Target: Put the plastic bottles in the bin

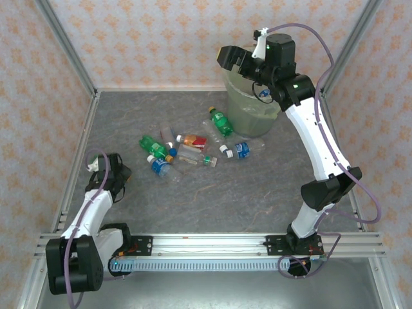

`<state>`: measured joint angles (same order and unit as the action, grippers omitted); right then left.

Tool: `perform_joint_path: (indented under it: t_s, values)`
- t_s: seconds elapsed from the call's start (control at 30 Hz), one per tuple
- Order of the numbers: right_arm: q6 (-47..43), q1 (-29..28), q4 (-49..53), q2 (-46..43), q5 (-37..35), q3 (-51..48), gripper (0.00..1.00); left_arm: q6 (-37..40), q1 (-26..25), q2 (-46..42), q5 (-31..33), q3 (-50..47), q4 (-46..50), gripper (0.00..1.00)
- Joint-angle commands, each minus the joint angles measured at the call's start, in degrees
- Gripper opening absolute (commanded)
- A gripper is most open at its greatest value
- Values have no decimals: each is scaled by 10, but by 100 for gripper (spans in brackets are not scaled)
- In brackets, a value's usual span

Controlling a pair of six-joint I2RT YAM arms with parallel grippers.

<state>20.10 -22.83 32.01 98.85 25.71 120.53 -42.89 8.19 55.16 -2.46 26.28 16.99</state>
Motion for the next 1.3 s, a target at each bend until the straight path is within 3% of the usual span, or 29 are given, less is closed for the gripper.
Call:
perform_joint_path:
  t_s: [0.0,0.23,0.6,0.7,0.93,1.27]
  values:
    - [10,-2,-24,-16,27,-16,100,23,-31,-20,15,53,28,33]
    - [18,-2,-58,-33,57,-46,100,51,-129,-9,37,164,35,33]
    - [26,-2,-63,-28,122,-56,93,140,-355,103,78,352,-7,32]
    - [25,-2,-62,-24,140,-52,93,169,-396,134,66,395,-16,33]
    - [16,-10,-47,-10,179,-35,91,222,-447,166,16,447,-42,32]
    - [-17,-54,-3,22,192,-14,90,241,-464,169,-24,457,-42,33]
